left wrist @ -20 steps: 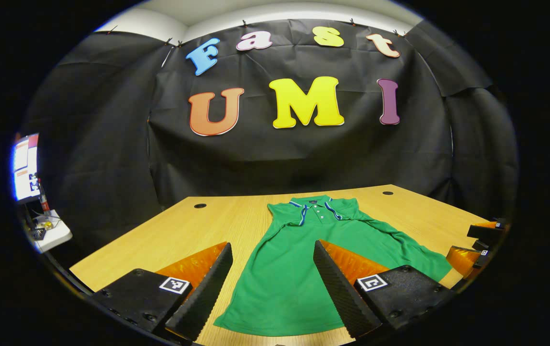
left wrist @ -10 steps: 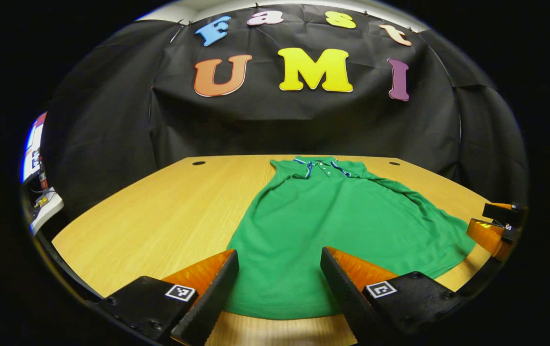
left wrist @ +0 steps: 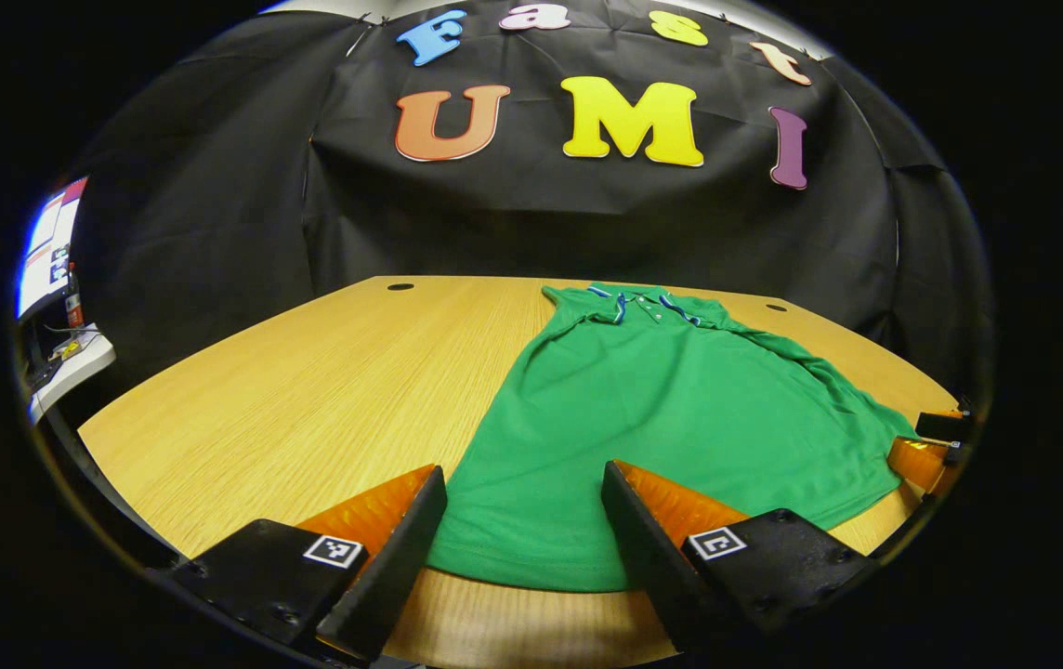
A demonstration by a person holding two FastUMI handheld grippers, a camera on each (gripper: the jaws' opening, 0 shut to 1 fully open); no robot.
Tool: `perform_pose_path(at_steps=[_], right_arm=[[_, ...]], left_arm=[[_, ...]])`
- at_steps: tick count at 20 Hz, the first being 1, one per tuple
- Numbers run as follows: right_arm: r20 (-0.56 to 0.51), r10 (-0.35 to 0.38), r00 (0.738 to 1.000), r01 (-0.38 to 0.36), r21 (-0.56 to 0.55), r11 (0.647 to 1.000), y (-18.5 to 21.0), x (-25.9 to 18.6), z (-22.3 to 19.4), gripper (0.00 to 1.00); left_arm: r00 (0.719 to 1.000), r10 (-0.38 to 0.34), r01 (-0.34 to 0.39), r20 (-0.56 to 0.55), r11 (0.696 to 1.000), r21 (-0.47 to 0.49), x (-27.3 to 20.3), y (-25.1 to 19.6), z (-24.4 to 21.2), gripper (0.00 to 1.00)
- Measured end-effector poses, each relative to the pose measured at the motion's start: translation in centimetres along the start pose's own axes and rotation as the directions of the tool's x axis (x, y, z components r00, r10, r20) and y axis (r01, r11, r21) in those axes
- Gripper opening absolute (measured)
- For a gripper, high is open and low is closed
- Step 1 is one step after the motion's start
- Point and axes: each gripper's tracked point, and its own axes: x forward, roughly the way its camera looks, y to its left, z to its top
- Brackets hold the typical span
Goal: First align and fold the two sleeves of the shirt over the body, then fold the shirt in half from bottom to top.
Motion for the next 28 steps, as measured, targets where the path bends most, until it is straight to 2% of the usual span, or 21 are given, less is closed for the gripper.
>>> perform_pose_path(at_steps=[5,10,12,14,15,16,17,18,21,23,28], right_arm=[[-0.009,0.012,1.000,-0.012,0.021,1.000,-0.1,-0.1,0.1,0.95],[-0.008,0.017,1.000,-0.016,0.026,1.000,0.0,0.0,-0.1,0.96],[-0.022,0.060,0.998,-0.059,0.060,0.996,0.8,0.2,-0.4,0.92],[-0.023,0.065,0.998,-0.064,0.072,0.995,0.8,0.4,-0.3,0.72],[-0.022,0.075,0.997,-0.073,0.078,0.994,1.0,0.3,-0.1,0.56],[-0.026,0.083,0.996,-0.081,0.075,0.994,1.3,0.3,-0.1,0.41],[-0.027,0.098,0.995,-0.096,0.080,0.992,1.6,0.4,-0.1,0.36],[-0.028,0.104,0.994,-0.102,0.085,0.991,1.6,0.3,-0.1,0.19],[-0.014,0.116,0.993,-0.116,0.053,0.992,1.5,0.4,0.3,0.02],[-0.009,0.110,0.994,-0.110,0.026,0.994,1.2,0.3,0.5,0.01],[0.104,0.099,0.990,-0.100,-0.002,0.995,0.7,-0.8,4.0,0.00]], left_arm=[[0.999,0.033,-0.033,-0.008,0.999,-0.006,0.1,1.7,-0.1,1.00],[0.999,0.032,-0.032,-0.005,0.999,0.011,0.2,1.6,-0.3,1.00],[0.999,0.041,-0.041,-0.012,0.999,0.010,0.3,1.8,-0.4,1.00],[0.999,0.044,-0.044,-0.017,0.999,0.007,0.3,1.8,-0.4,0.78],[0.999,0.034,-0.034,-0.017,0.999,0.010,0.2,1.5,-0.3,0.66],[1.000,0.022,-0.022,-0.017,1.000,0.002,0.4,1.1,-0.4,0.51],[1.000,0.014,-0.014,-0.016,1.000,-0.011,0.5,0.8,-0.3,0.26],[1.000,-0.009,0.009,-0.017,1.000,-0.005,0.5,0.1,-0.3,0.16],[0.999,-0.047,0.047,-0.014,0.999,0.004,0.6,-1.1,-0.1,0.10],[0.998,-0.063,0.063,-0.009,0.998,0.009,0.5,-1.9,0.2,0.10],[0.997,-0.067,0.065,0.047,0.997,0.029,-0.4,-2.0,2.7,0.09]])
